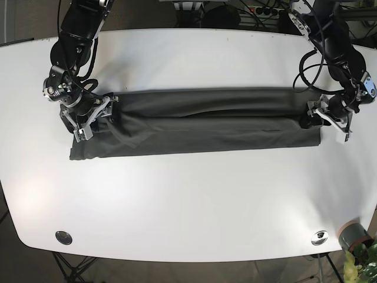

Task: Fold the T-shirt properly
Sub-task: 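Fold the strip end with the left gripper toward the right gripper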

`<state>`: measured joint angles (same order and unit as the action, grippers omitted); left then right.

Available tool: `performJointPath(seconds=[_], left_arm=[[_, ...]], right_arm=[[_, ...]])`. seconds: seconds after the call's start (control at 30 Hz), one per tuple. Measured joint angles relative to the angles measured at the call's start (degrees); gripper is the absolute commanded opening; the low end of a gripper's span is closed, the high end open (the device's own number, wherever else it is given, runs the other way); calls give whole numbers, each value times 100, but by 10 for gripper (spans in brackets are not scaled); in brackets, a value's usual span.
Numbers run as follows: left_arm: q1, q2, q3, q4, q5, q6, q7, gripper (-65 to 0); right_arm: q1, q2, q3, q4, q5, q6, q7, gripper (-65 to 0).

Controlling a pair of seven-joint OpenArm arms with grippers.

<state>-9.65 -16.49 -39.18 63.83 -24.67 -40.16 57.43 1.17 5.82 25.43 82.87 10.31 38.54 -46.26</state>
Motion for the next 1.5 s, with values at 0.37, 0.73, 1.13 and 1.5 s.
performJointPath(seconds=[0.37, 0.73, 1.13, 1.5], left_arm=[[28, 92, 334, -33, -57, 2, 11, -631], [492, 201, 400, 1648, 229, 20, 380, -629], [1043, 564, 1814, 3641, 326, 24, 426, -631], [863, 1532, 3257, 3783, 282, 802, 369, -628]], right_arm=[[0, -11, 2, 4, 0, 0, 0, -220], [-7, -15, -2, 4, 7, 7, 13, -220], [2, -24, -2, 0, 17, 7, 4, -220], [79, -173, 2, 9, -92, -55, -2, -220]])
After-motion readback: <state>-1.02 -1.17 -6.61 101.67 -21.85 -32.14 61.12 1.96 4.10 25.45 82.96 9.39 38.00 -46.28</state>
